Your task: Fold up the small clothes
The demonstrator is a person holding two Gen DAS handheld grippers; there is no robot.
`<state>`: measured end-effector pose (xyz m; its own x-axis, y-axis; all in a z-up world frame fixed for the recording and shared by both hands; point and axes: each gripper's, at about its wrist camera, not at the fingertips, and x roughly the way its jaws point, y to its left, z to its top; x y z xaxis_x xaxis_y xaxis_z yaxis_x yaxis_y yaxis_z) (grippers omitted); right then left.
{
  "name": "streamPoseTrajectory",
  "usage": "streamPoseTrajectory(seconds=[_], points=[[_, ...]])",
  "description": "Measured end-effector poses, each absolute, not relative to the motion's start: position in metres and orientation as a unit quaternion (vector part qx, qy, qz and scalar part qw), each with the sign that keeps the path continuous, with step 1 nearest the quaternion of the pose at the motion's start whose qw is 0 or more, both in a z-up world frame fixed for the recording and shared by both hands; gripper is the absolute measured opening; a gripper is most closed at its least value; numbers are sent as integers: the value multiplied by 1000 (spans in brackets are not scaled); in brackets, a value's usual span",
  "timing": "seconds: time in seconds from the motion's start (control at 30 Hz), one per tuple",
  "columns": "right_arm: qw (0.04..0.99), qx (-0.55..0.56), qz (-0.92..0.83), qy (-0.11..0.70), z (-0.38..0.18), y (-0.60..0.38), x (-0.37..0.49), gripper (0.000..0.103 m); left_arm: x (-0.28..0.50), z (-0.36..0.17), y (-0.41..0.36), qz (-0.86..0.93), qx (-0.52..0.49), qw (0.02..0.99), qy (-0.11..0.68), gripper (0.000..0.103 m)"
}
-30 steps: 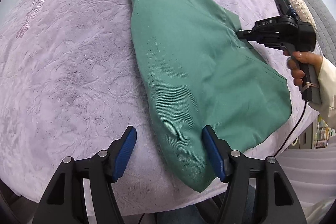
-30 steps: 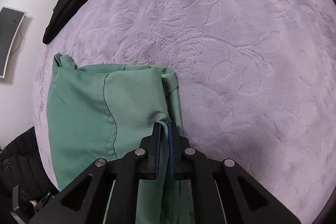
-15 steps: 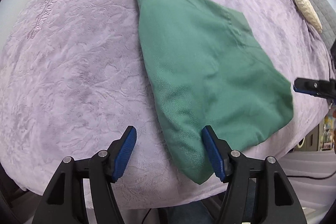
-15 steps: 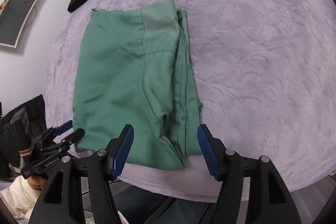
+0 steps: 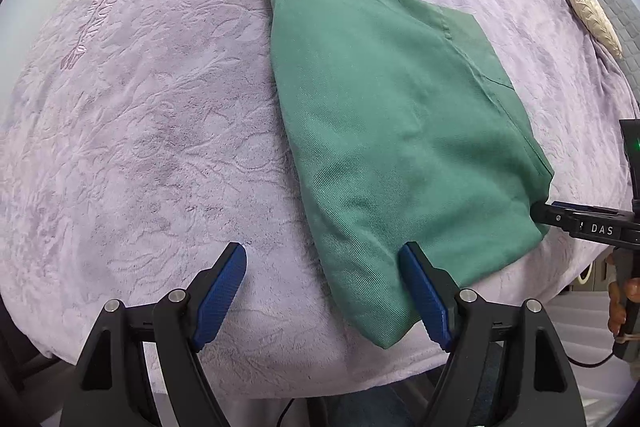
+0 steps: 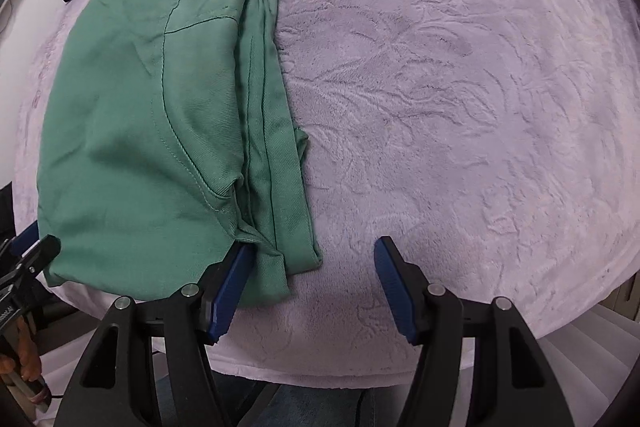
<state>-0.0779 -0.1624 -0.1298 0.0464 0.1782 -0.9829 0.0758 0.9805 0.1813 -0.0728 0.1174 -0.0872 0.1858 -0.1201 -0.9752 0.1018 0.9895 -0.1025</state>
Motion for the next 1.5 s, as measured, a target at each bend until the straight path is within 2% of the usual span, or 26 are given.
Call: streamPoseTrajectory(seconds=[0.47, 0.8, 0.83, 0.87, 0.93, 1.1, 1.2, 1.33, 1.5], points=[[708, 100, 14, 699, -120, -173, -101, 68, -70, -85, 118, -71, -5, 758, 648, 80], [712, 99, 27, 695, -90, -167, -102, 68, -69, -82, 115, -61, 3, 753, 655, 80], [712, 99, 28, 695, -91, -169, -99, 69, -69, -82, 116, -58, 0, 753, 656, 82], [712, 98, 29, 694, -88, -166, -100, 69, -68, -83, 116, -53, 1, 753, 656, 94], [716, 93, 30, 691, -86, -164, -96, 69, -69, -83, 118, -36, 5, 758, 651, 102], [719, 91, 28, 688, -83, -165, -82, 69, -69, -87, 124, -27, -10, 753, 658, 102], [715, 89, 26, 693, -85, -162, -75, 74, -69, -86, 124, -23, -7, 751, 660, 102], [700, 92, 15, 708, -106, -159, -73, 75, -70, -82, 120, -11, 26, 759, 651, 102], [698, 109, 7, 708, -105, -168, -77, 75, -69, -82, 123, -10, 15, 759, 651, 102]])
